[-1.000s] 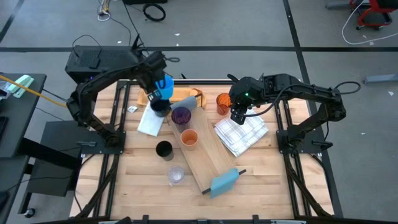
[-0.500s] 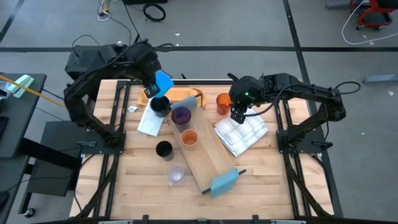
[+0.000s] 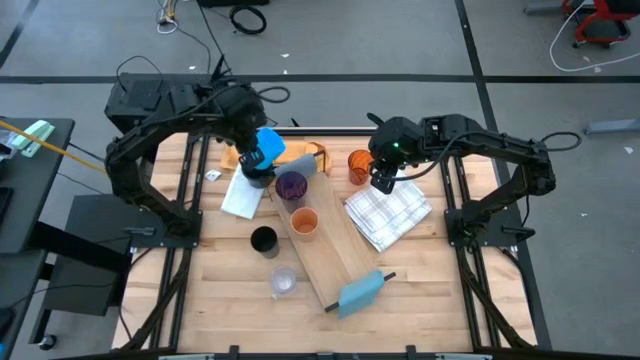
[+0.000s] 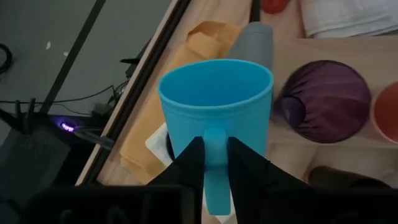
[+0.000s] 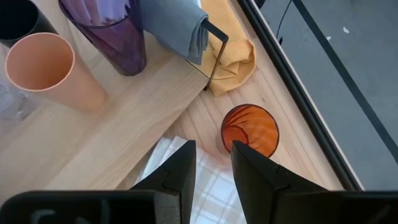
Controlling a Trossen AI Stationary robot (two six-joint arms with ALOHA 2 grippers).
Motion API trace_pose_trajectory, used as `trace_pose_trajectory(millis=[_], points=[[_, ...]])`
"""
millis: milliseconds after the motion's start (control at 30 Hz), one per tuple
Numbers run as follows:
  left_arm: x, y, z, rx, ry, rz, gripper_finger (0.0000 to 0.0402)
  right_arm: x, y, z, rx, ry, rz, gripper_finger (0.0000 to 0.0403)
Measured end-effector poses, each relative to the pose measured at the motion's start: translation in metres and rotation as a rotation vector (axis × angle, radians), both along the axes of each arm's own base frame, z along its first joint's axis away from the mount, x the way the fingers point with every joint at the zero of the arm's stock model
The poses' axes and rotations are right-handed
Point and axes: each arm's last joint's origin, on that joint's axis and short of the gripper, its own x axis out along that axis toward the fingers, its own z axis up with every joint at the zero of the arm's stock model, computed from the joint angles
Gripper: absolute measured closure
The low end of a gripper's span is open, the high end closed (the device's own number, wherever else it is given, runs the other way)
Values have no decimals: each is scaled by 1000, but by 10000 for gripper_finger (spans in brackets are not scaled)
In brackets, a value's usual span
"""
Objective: Stack small to large cups/mugs on shelf
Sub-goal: Put the light blue mug on the shelf
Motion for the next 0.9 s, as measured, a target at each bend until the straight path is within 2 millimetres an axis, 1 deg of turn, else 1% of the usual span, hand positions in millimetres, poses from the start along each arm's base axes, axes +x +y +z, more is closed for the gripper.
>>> trace_pose_trajectory(millis=[100, 267, 433, 667, 767, 900], points=[[3, -8, 0, 3, -5, -12, 343, 0, -3, 0, -1, 1, -7, 294], [8, -21, 1, 20, -13, -29, 347, -2, -9, 0, -9, 5, -24, 294], [11, -27, 1, 28, -37, -21, 347, -2, -12, 0, -10, 6, -32, 294], [25, -38, 8, 75, -167, -32, 346, -2, -12, 0, -9, 6, -30, 294], [30, -46, 12, 75, -234, -44, 346, -2, -12, 0, -9, 7, -30, 294], [40, -61, 18, 111, -341, -66, 346, -2, -12, 0, -10, 7, -28, 294]])
